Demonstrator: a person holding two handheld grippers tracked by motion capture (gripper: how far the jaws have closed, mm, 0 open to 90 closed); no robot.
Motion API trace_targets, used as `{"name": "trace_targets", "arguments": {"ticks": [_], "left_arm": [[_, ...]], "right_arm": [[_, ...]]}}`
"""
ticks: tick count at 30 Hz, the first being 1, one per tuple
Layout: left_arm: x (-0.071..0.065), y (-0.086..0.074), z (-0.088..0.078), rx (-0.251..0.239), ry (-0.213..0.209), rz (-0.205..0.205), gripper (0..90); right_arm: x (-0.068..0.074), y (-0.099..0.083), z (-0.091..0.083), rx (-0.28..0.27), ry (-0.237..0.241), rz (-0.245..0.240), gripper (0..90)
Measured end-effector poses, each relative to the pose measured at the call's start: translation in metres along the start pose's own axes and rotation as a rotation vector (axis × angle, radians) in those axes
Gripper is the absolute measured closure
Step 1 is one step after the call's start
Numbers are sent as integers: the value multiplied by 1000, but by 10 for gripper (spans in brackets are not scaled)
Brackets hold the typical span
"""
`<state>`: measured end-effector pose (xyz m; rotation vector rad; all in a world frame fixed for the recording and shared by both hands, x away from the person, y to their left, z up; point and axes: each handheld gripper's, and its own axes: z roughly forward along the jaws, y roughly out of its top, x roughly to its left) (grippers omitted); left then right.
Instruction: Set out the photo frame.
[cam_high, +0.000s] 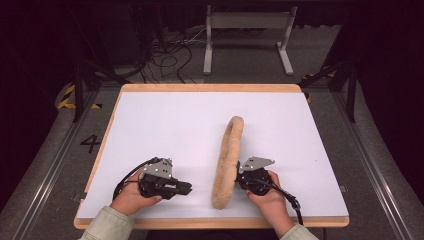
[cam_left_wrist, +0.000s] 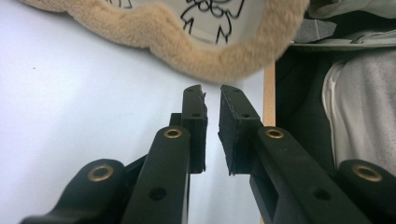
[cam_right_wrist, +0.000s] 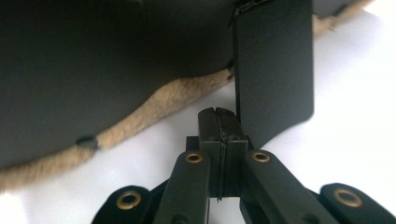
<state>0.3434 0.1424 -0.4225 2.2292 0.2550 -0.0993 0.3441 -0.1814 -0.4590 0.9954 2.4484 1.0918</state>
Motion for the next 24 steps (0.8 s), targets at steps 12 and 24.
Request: {"name": "trace_targets", "arguments": {"ticks": [12, 24], "left_arm": [[0, 0, 2, 7, -6, -3, 804], [0, 0, 4, 11, -3, 1, 797]], "right_arm": [[-38, -6, -8, -25, -30, 95, 900], [-73, -16, -22, -51, -26, 192, 869]]}}
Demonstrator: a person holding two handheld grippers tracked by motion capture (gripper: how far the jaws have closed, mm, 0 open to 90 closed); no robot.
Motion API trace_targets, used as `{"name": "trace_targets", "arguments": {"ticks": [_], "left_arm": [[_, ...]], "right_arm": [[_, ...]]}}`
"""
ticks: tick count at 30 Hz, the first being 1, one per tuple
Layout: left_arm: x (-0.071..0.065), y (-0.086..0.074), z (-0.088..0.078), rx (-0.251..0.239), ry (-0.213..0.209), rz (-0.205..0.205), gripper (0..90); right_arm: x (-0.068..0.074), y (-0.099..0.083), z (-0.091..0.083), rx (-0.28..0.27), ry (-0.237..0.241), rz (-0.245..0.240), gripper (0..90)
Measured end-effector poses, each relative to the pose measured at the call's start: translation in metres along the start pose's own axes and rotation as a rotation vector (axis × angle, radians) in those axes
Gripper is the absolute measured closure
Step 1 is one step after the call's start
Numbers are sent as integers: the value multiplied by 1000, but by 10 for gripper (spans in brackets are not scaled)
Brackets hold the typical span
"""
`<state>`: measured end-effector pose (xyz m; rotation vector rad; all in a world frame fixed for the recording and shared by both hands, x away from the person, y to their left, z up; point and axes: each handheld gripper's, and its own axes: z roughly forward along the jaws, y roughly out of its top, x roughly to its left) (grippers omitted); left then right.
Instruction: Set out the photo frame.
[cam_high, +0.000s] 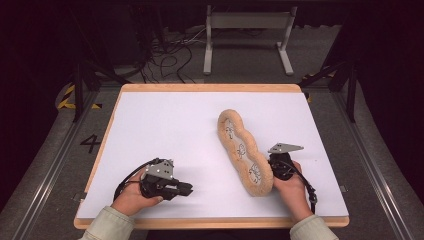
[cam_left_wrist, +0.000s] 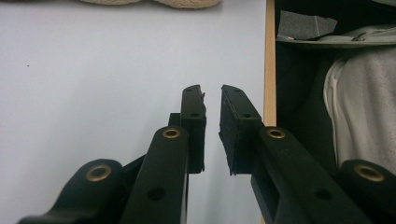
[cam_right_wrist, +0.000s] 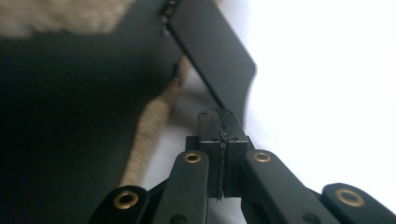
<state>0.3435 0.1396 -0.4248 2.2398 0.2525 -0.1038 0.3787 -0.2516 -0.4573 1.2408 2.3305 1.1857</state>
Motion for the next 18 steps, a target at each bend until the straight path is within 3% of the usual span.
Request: {"name": "trace_targets", "arguments": {"ticks": [8, 10, 12, 13, 18], "left_arm": [[6, 3, 2, -4, 41, -22, 700], [12, 5, 2, -7, 84, -58, 679], [13, 5, 2, -9, 93, -73, 661], [19, 6, 1, -24, 107, -99, 650], [29, 9, 2, -25, 137, -145, 600]], "right_arm": [[-5, -3, -28, -13, -66, 7, 822], [-1, -5, -45, -16, -113, -13, 779], [1, -6, -49, -18, -124, -23, 764], [3, -7, -57, -15, -141, -30, 740], [6, -9, -76, -28, -168, -6, 692]]}}
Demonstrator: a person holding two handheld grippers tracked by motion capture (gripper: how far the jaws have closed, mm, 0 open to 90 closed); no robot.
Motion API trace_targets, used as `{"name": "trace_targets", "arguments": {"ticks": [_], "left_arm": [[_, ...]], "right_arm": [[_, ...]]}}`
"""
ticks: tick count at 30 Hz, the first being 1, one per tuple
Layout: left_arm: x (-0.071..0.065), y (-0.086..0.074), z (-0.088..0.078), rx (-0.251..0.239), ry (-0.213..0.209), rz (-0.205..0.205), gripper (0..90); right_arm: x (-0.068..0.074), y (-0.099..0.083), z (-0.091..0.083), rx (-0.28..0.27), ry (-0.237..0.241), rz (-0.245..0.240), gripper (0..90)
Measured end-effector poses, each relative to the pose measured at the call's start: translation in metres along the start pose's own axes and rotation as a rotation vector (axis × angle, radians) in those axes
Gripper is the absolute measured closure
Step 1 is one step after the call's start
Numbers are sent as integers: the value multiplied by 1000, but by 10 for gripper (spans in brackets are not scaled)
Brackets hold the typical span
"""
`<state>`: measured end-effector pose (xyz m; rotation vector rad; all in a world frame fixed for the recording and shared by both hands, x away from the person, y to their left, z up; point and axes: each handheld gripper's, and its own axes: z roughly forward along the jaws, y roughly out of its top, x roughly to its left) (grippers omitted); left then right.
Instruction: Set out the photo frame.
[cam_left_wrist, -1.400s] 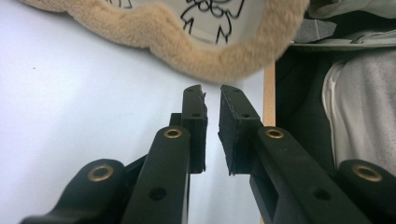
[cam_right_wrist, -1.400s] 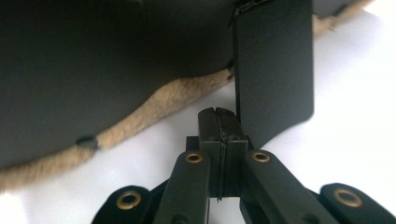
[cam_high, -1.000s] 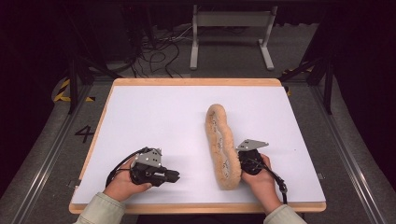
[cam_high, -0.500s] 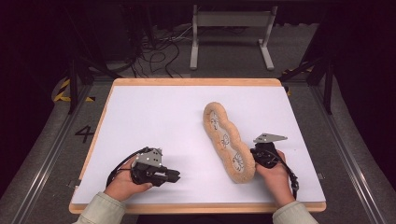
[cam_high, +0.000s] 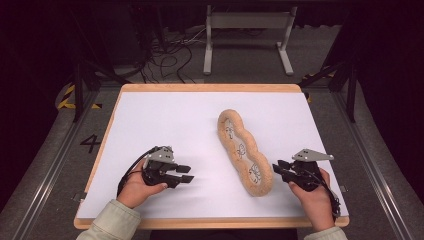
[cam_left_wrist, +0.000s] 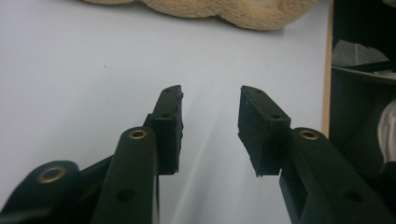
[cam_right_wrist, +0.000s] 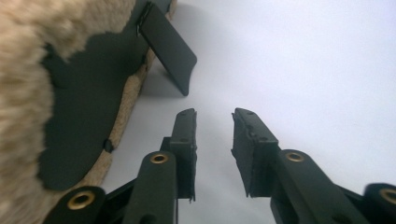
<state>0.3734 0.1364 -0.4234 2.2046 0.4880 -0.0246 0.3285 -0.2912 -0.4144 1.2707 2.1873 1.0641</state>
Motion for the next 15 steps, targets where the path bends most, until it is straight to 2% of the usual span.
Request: {"name": "trace_targets", "arguments": {"ticks": [2, 3, 5, 8, 13, 15], "left_arm": [[2, 1, 1, -3, 11, -2, 568], [4, 2, 4, -3, 16, -21, 559], [6, 3, 5, -6, 28, -26, 553], [8, 6, 6, -8, 29, -38, 545], [9, 8, 7, -14, 41, -34, 539], [9, 9, 8, -10, 46, -54, 536]], "right_arm": [[1, 0, -5, -5, -7, 1, 678], [3, 1, -15, -18, -12, 6, 663], [6, 1, -23, -28, -13, 4, 647], [12, -2, -34, -30, -14, -3, 633], [18, -5, -47, -37, 6, 8, 608], [25, -6, -53, -40, 20, 7, 581]]}}
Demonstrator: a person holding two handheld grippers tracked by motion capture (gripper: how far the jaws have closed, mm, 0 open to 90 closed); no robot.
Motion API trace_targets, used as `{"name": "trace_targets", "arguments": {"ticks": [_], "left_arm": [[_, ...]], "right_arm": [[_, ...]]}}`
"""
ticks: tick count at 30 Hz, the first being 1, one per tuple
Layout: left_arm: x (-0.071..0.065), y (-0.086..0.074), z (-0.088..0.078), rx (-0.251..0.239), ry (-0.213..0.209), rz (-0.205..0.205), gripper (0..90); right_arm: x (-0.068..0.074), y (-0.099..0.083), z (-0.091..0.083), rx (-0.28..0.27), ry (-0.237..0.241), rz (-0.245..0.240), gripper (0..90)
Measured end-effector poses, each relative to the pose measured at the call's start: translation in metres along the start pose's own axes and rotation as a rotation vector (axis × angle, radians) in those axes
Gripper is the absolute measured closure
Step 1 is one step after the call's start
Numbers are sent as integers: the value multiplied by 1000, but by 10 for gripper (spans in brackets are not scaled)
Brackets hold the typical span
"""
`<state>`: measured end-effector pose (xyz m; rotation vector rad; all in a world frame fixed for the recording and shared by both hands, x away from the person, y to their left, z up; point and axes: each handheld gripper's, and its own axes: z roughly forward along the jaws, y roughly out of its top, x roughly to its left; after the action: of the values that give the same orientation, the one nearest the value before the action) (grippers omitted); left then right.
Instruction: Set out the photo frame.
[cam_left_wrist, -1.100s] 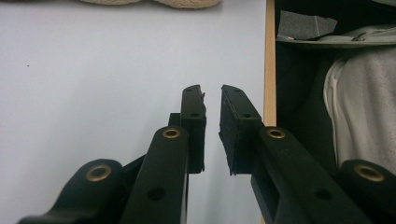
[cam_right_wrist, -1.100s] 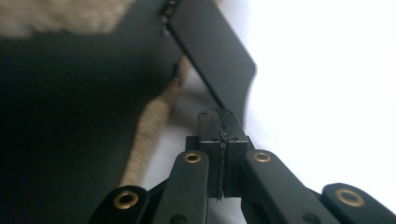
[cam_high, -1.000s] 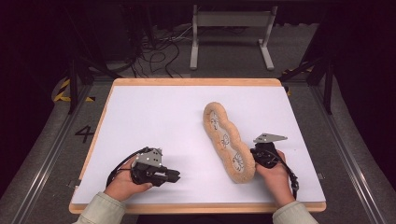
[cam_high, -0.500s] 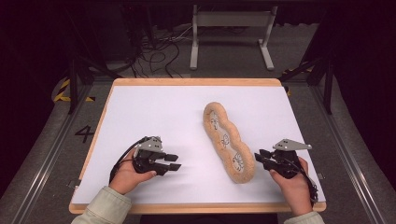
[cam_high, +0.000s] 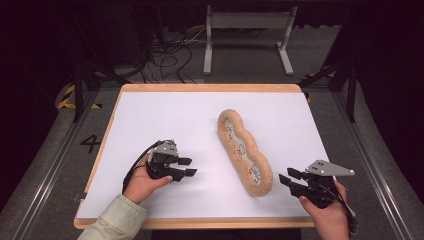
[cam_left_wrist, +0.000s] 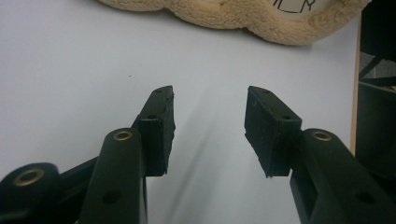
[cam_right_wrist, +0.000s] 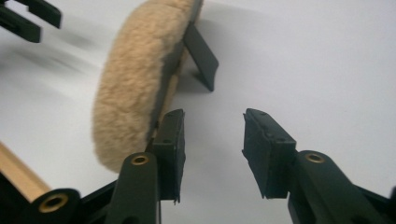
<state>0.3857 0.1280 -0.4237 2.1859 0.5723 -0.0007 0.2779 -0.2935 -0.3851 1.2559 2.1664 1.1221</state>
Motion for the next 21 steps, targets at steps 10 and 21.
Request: {"name": "trace_targets", "arguments": {"ticks": [10, 21], "left_arm": [[3, 1, 1, -10, 15, -2, 510], [3, 1, 3, -7, 14, -3, 506]], "right_arm": [[17, 5, -7, -24, 126, 36, 473], [29, 3, 19, 18, 128, 61, 364]]}}
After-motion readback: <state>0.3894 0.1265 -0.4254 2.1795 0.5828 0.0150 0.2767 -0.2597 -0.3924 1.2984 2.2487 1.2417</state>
